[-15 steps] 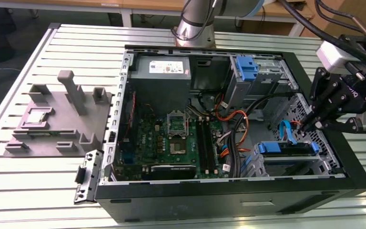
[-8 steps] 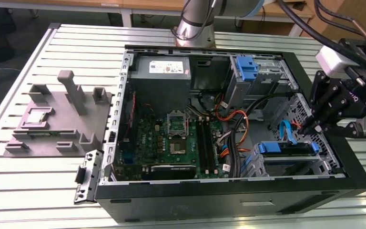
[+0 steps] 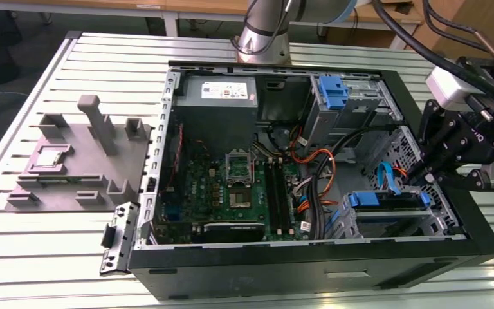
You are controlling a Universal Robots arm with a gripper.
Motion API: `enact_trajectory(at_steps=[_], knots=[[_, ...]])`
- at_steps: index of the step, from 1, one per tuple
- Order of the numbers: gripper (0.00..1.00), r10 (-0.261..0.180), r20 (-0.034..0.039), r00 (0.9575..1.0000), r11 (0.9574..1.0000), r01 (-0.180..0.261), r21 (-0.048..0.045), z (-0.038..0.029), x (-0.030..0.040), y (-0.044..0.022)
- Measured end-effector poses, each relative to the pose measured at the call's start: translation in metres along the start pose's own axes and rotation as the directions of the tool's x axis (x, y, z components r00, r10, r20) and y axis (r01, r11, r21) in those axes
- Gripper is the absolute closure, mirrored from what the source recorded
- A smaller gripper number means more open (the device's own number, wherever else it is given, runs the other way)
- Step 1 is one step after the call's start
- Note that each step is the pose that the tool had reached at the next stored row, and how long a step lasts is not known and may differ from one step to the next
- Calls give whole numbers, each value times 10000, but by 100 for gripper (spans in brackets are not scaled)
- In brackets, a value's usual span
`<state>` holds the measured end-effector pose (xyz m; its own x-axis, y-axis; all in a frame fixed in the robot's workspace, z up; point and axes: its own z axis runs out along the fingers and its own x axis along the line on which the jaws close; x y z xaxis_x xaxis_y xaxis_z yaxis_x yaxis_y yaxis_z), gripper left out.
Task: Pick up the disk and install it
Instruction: 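Insert the second disk wire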
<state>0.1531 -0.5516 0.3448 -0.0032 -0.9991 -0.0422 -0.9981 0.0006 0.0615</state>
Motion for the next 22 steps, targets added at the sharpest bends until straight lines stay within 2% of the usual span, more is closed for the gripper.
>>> enact_trajectory(at_steps=[12,17,19,22], knots=[[84,-1,3,10000,10000,1,0,0,1,0],[84,-1,3,10000,10000,1,2,-3,63,1],[84,-1,3,10000,10000,1,17,-2,76,9],[84,-55,0,10000,9999,55,95,9,84,32]])
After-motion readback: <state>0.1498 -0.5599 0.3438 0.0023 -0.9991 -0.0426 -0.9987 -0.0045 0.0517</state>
